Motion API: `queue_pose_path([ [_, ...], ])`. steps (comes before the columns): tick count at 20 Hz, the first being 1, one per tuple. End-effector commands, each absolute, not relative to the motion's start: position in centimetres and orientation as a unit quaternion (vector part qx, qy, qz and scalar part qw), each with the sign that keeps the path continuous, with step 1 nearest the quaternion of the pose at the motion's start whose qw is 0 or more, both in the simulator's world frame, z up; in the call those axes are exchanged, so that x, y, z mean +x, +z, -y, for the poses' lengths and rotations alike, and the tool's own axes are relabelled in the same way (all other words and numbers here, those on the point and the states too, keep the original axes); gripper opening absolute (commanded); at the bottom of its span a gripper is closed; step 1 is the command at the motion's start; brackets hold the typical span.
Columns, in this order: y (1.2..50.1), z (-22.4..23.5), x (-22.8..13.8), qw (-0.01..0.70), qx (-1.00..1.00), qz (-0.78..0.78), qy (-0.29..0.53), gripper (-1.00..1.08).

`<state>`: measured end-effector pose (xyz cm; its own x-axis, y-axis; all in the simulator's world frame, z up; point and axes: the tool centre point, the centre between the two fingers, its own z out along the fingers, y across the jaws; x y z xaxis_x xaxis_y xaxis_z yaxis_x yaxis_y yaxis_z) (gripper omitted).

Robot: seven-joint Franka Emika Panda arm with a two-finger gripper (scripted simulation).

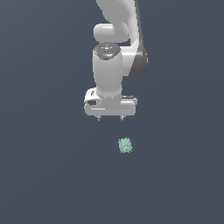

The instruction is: Pick up the object and move it to a goal position.

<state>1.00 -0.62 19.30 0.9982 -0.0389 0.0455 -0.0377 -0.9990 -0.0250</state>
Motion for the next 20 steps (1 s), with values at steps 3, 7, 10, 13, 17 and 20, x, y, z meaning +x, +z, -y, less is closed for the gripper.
queue_pose_path([
  [3,19.2,0.4,0.9,0.012,-1.0,-0.016,-0.021,1.0],
  [7,18.5,-0.9,0.4,0.008,-1.0,0.01,-0.009,1.0],
  [10,18.2,-1.4,0.0,0.007,-1.0,0.021,-0.003,1.0],
  [13,18.3,-1.4,0.1,0.007,-1.0,0.02,-0.004,1.0],
  [17,17.9,-1.6,0.5,0.007,-1.0,0.022,-0.004,1.0],
  [20,17.3,-2.0,1.2,0.006,-1.0,0.028,-0.003,1.0],
])
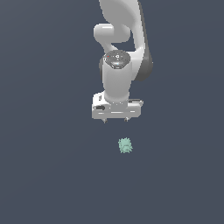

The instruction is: Pick up the object and move it to a goal position.

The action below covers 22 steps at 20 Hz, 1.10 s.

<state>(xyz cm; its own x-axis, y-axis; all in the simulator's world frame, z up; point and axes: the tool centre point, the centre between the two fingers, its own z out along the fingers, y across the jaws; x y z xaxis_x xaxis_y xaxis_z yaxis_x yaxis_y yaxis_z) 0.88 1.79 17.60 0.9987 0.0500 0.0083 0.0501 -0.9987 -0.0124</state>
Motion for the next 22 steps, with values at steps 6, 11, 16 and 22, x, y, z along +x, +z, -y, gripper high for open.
queue_pose_path([
  [6,15.1,-3.4,3.2,0.004,-0.999,0.044,-0.002,1.0],
  [11,12.5,-5.0,5.2,0.002,-0.998,0.062,-0.001,1.0],
  [16,10.6,-6.2,6.4,0.001,-0.997,0.075,0.0,1.0],
  [22,9.4,-6.8,7.0,0.0,-0.997,0.082,0.0,1.0],
])
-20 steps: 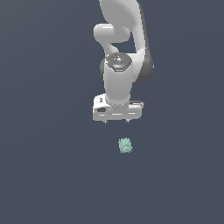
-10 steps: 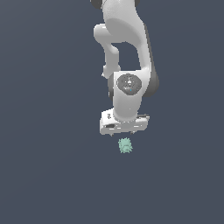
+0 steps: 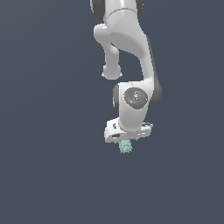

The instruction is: Pick up the object and move it to a goal position.

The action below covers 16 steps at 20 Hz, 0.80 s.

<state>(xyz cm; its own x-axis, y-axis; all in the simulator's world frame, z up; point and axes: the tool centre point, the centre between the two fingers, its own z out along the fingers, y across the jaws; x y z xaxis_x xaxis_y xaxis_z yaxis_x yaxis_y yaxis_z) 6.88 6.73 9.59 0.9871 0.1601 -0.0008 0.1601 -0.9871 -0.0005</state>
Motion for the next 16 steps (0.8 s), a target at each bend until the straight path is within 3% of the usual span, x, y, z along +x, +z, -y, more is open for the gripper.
queue_pose_path([
  [1,9.3,-6.9,7.1,0.0,-0.997,0.082,0.0,1.0],
  [16,4.6,-6.9,6.9,0.0,-0.997,0.082,0.0,1.0],
])
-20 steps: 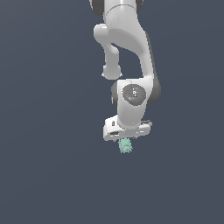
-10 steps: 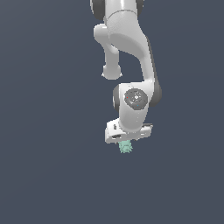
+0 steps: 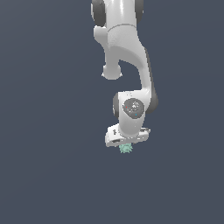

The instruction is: Pick up the object and move it to a goal position.

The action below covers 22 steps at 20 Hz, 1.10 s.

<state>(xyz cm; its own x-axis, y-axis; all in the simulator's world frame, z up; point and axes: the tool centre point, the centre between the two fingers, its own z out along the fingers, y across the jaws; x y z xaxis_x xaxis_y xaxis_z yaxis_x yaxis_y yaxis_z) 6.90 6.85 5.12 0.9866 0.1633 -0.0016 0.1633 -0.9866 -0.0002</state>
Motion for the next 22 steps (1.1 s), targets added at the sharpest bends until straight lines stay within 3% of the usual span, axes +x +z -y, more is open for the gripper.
queue_pose_path([
  [1,4.39,-6.86,6.95,0.0,-0.997,0.082,0.0,1.0],
  [5,4.31,-6.88,7.08,0.0,-0.997,0.082,0.0,1.0],
  [6,4.31,-6.88,7.08,0.0,-0.997,0.082,0.0,-1.0],
  [22,5.08,-6.36,6.82,0.0,-0.997,0.082,0.0,-1.0],
])
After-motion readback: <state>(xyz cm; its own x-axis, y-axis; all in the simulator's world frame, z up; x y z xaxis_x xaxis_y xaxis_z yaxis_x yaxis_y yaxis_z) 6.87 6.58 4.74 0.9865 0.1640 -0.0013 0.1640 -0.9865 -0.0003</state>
